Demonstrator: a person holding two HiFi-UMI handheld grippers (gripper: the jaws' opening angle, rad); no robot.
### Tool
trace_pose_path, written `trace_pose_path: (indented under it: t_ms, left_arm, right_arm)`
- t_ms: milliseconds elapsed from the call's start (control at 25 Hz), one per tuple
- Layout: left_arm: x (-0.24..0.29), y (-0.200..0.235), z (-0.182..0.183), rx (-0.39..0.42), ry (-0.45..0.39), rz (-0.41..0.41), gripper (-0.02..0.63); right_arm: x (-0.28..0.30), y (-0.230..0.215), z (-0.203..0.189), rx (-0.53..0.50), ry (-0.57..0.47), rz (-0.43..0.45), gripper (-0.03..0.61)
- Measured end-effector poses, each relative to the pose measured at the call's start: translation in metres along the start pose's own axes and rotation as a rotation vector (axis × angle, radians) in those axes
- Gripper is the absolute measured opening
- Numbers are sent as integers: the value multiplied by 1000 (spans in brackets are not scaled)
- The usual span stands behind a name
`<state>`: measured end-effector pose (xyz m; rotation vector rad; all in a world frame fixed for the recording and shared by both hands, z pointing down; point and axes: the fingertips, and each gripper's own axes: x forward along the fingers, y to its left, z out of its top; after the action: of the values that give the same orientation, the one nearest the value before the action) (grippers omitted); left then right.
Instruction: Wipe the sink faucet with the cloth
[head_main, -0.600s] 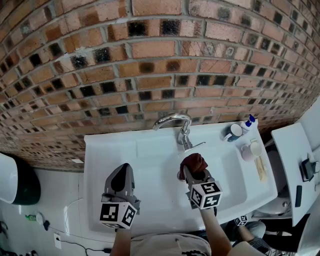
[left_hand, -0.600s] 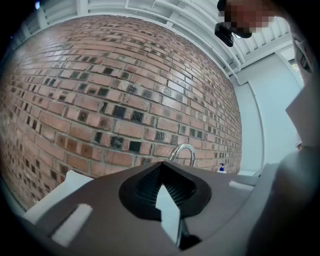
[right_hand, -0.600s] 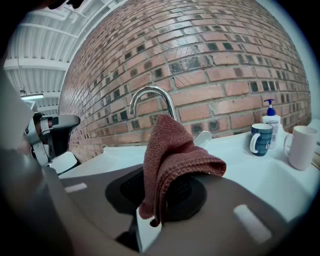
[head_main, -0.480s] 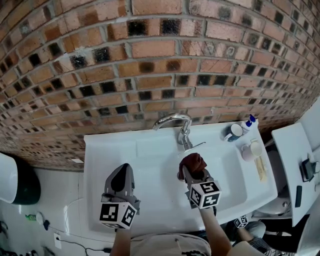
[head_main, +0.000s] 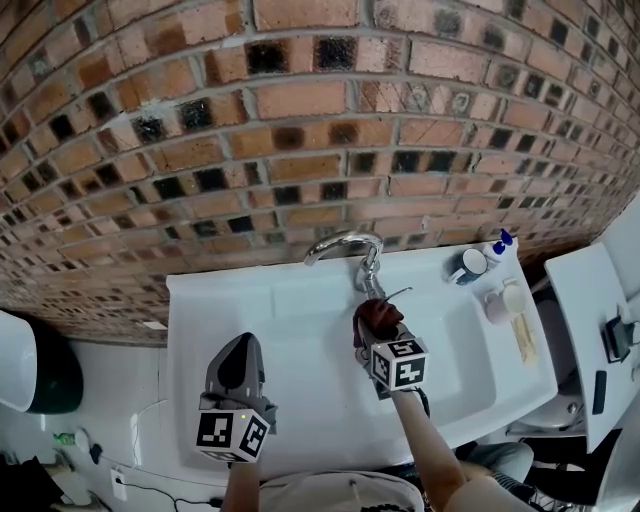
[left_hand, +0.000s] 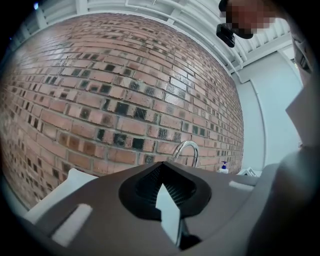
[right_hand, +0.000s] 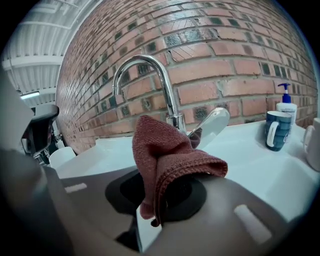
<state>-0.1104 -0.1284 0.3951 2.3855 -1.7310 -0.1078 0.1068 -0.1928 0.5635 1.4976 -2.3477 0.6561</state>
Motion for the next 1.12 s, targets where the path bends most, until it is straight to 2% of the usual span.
trace_pose_path:
  t_ms: [280,600,760,880,960,1120]
  left_arm:
    - [-1,5,0,-3,-3,14,6]
    - [-1,3,-2,-9,-13,-4,6]
    - [-3,5,2,-12,-10,10,6]
    - [-2,4,2,-13,-13,7,6]
    - [-1,3,0,-18,-11,5,6]
    - [0,-2,-4,-27,-10,-9,6]
  right_arm:
    - [-13,-9,17,-2,-46,14,55]
    - [-46,-53,50,-12,-137,-91,57]
    - [-53,-62,58,-41,-143,-112,58]
    - [-58,-64,62,-8,-160,-139,58]
    - [-59,-53,61,1,-159,-128,57]
    - [-40,-6,40,7,-103,-24,57]
